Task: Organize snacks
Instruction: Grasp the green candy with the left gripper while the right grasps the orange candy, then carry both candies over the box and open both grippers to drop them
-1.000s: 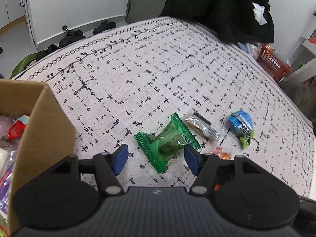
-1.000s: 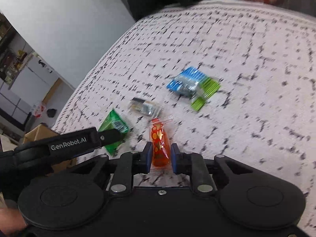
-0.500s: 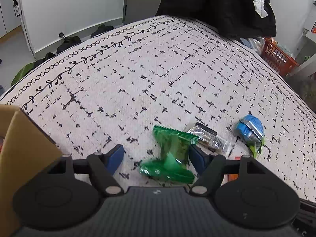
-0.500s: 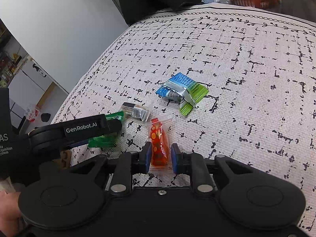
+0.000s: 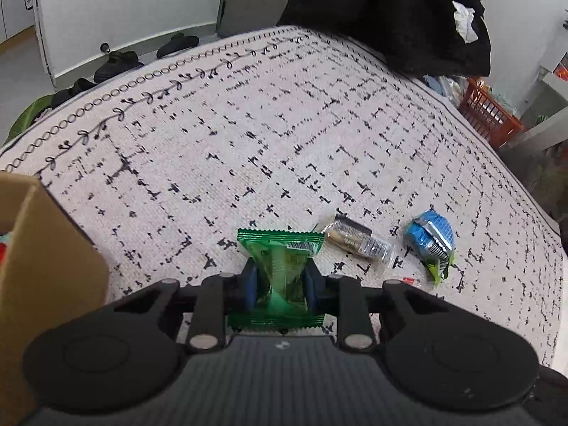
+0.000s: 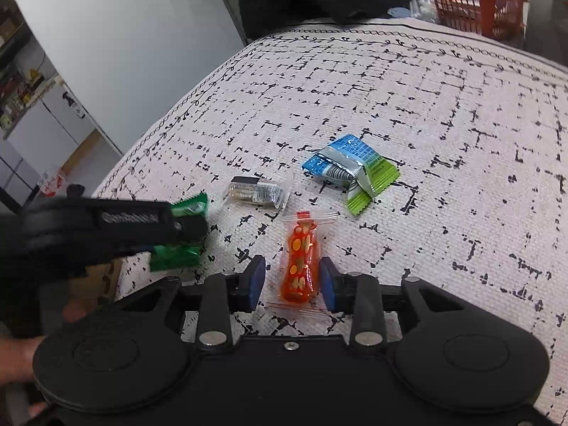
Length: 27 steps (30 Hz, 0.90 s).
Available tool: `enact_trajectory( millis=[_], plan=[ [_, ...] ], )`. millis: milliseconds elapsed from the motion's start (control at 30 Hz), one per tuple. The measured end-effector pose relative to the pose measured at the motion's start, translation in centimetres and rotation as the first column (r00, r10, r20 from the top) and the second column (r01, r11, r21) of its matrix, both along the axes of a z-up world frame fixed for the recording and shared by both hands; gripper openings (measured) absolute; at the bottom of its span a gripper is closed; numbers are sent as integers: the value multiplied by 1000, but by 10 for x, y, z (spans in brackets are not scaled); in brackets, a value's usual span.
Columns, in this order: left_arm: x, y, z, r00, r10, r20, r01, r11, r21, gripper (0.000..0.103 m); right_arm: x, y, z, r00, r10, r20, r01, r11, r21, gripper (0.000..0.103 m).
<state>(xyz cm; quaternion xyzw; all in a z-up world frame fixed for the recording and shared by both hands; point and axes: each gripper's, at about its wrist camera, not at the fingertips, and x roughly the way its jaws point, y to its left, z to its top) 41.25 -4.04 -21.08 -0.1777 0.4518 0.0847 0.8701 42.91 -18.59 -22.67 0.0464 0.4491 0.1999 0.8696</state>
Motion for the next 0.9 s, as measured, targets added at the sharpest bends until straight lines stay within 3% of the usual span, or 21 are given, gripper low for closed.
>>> enact_trajectory(
  millis=[67,167,500,900],
  plan=[
    [-5,1,7,1000,5,10,-5,1000,-1,25,-1,0,1,1000,-7,5,7,1000,-16,23],
    [-12,3,17,1000,9,23,-9,1000,-5,25,-1,-6,2,1000,-25,-15,25,1000,7,20],
    [-45,6,56,998,17,59,-18,1000,13,25,-19,-2,30,999,-38,37,36,997,70,19],
    [-89,37,101,989,73,127,-75,997,14,25,-57,22,70,993,20,117,-33,993,109,19]
  ],
)
